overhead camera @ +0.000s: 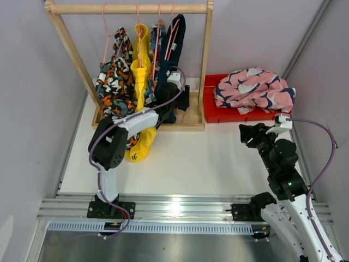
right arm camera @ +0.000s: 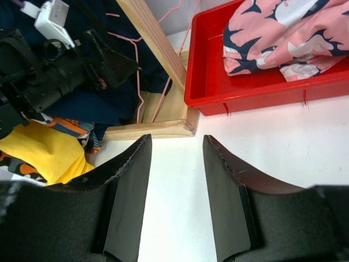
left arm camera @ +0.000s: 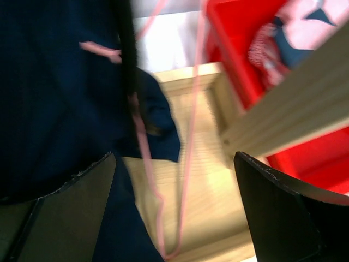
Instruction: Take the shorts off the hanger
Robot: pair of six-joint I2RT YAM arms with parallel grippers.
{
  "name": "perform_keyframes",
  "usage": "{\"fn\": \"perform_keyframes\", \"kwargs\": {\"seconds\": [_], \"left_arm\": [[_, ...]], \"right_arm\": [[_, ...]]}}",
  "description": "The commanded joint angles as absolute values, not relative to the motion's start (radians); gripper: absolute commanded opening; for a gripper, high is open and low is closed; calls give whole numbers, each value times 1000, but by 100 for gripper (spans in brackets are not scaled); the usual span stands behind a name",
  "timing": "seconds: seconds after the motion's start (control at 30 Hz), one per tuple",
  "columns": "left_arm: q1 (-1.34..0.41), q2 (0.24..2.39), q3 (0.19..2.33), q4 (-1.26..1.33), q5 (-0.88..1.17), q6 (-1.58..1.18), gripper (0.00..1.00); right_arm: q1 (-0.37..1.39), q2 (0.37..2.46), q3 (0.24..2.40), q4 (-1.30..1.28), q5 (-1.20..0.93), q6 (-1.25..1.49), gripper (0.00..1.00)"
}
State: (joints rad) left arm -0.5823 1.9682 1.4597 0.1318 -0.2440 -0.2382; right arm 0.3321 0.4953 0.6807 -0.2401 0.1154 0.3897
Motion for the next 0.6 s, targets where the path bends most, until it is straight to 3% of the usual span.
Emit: {"fn": "perform_keyframes", "kwargs": {"seconds": [0.0,0.57], "left_arm": [[-526,1908,1410,181,-244,-276,97],[-468,2060,1371,339,103,-413,88]], "right_arm": [[337,511,664,-193,114,390,49],[337,535,649,-183,121,390,49]]}}
